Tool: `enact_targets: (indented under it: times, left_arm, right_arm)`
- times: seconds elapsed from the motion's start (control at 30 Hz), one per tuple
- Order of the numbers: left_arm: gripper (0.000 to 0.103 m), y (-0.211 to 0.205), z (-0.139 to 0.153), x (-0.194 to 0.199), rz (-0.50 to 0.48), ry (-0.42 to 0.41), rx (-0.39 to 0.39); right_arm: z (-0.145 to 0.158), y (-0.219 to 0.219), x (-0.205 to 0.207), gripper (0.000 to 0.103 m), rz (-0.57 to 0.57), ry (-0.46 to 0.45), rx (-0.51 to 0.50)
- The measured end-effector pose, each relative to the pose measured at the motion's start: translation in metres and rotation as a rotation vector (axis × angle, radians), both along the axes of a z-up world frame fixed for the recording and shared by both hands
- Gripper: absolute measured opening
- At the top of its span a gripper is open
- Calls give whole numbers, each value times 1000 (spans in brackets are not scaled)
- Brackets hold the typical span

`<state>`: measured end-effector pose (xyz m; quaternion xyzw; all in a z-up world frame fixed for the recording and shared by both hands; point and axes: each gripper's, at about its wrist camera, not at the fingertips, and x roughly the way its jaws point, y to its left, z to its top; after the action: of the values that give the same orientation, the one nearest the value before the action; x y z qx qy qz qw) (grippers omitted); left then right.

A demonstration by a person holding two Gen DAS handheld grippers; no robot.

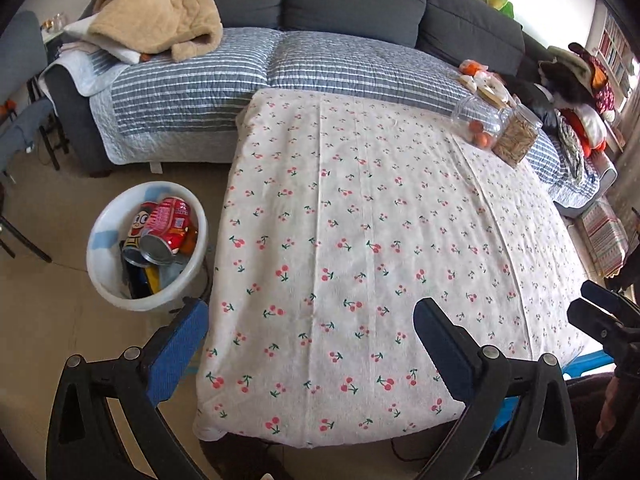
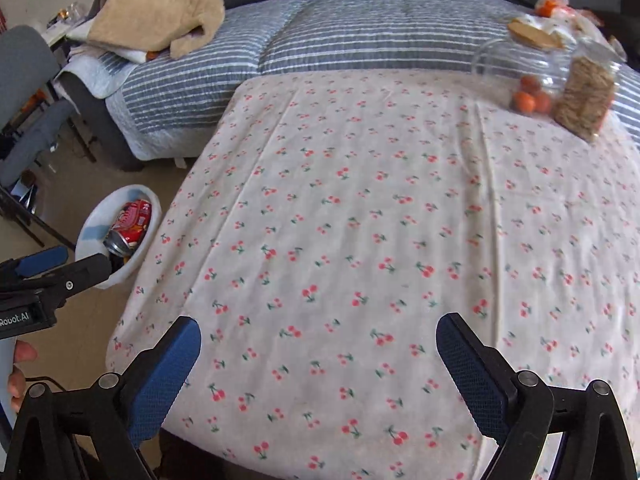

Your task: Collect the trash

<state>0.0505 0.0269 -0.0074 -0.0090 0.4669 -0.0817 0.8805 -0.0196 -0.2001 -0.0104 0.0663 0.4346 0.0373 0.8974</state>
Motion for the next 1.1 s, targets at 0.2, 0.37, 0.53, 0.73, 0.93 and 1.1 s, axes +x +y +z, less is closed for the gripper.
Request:
enact_targets:
  times: [0.2, 0.37, 0.53, 0.73, 0.93, 1.1]
  left_arm:
    - [103, -10, -6, -24, 19, 2, 19]
    - [103, -24, -6, -39, 18, -48, 97]
    - [103, -31, 5, -48, 5, -104, 95]
    - [103, -30, 12, -45, 10, -118, 76]
    - [103, -32, 10, -45, 1, -113, 83]
    - [103, -32, 10, -45, -6, -109, 78]
  right_arm:
    - [-17, -34, -34, 98, -114, 11, 53]
    - [-12, -43, -47, 98, -144, -30, 11]
    - [-10, -43, -53, 98, -165, -70, -56]
    - [-19, -41, -44, 98, -155, -39, -37]
    - [-23, -30, -39, 98, -128, -27, -5]
    - [-22, -25, -37, 98, -132, -40, -34]
